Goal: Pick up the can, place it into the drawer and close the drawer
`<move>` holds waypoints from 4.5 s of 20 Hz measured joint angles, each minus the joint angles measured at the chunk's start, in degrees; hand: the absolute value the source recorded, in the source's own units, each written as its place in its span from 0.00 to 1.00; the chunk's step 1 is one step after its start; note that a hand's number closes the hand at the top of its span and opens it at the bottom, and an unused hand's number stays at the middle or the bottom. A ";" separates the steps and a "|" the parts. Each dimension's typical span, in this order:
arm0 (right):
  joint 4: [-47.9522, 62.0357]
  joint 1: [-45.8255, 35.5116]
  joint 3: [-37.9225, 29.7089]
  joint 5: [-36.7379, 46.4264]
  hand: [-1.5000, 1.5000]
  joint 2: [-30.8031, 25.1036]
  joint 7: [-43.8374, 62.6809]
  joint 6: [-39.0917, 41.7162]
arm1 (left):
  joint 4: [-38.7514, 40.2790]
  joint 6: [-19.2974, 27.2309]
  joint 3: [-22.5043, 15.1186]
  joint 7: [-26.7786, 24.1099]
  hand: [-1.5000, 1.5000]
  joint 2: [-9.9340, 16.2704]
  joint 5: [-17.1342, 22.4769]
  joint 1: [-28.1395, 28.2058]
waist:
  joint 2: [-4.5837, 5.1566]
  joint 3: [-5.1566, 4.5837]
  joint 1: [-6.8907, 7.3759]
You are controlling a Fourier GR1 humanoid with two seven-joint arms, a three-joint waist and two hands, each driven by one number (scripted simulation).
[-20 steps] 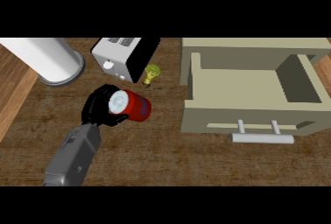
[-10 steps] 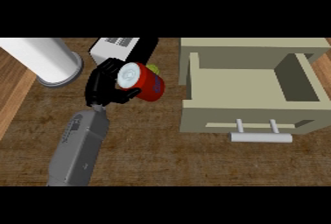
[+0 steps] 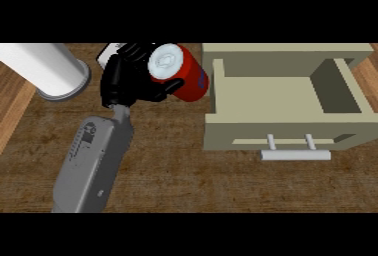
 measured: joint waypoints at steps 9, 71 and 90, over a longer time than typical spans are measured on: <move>0.62 -2.09 -0.14 -0.34 0.00 -0.35 1.80 0.05 | 0.75 9.03 -4.56 5.74 1.00 -0.05 -0.10 -9.65 | 0.24 -0.01 -0.60; -1.53 -10.22 2.50 0.53 0.00 -2.50 7.42 -3.34 | 46.47 30.75 -35.65 -13.93 0.00 -0.06 41.07 -42.23 | 1.43 0.09 -5.26; -6.56 -20.75 11.98 32.83 0.00 -5.14 -6.87 1.46 | 44.26 31.18 -35.69 -20.60 0.00 -0.06 46.13 -44.24 | 1.29 0.02 -2.00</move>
